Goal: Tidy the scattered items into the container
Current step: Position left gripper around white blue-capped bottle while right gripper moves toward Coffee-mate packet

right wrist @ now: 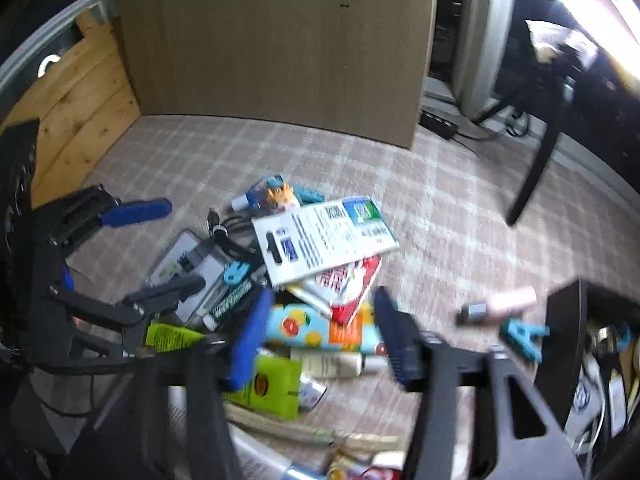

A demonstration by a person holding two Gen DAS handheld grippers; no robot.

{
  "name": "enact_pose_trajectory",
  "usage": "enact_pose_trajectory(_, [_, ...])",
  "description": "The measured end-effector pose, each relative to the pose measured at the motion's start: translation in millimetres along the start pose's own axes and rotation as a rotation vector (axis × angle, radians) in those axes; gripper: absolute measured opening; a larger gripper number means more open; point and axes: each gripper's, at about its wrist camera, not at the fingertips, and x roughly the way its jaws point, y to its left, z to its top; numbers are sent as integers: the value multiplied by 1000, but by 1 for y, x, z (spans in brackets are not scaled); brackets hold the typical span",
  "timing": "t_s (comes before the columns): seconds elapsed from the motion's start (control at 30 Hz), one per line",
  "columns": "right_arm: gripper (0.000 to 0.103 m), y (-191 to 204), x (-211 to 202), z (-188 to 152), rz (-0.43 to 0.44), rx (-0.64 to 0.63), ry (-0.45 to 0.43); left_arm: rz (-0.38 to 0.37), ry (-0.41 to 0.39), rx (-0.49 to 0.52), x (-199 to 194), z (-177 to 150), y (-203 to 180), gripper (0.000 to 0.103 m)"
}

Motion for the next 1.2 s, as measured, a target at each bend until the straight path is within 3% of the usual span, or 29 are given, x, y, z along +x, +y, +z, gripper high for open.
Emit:
enact_pose_trajectory(0.17, [64,-17,-3,20,93,-2,33,7,-1,4,-3,3,1,67])
enact_pose_trajectory(0.33, [64,-58,-30,15,-44,72,-3,19,3,11,-5,6,4,67])
enact_pose_trajectory(0.6, [64,-136,-79,-31,-110,220,-30,25,-6,2,-8,9,3,67])
enact_pose_trajectory(0.83, [62,-120,-65,-45,-77,204,-13,30,-6,3,-13,7,4,67])
enact_pose_trajectory(0.93, [55,-106,-44,-44,-93,186,16,33,-5,-6,-17,5,7,67])
enact_pose_trajectory(1.07, [41,-113,-20,-39,-97,267,56,29,-12,-3,-27,4,9,67])
enact_pose_trajectory(1.2, [41,-117,-27,-44,-43,304,35,-9,-33,43,-43,2,2,67])
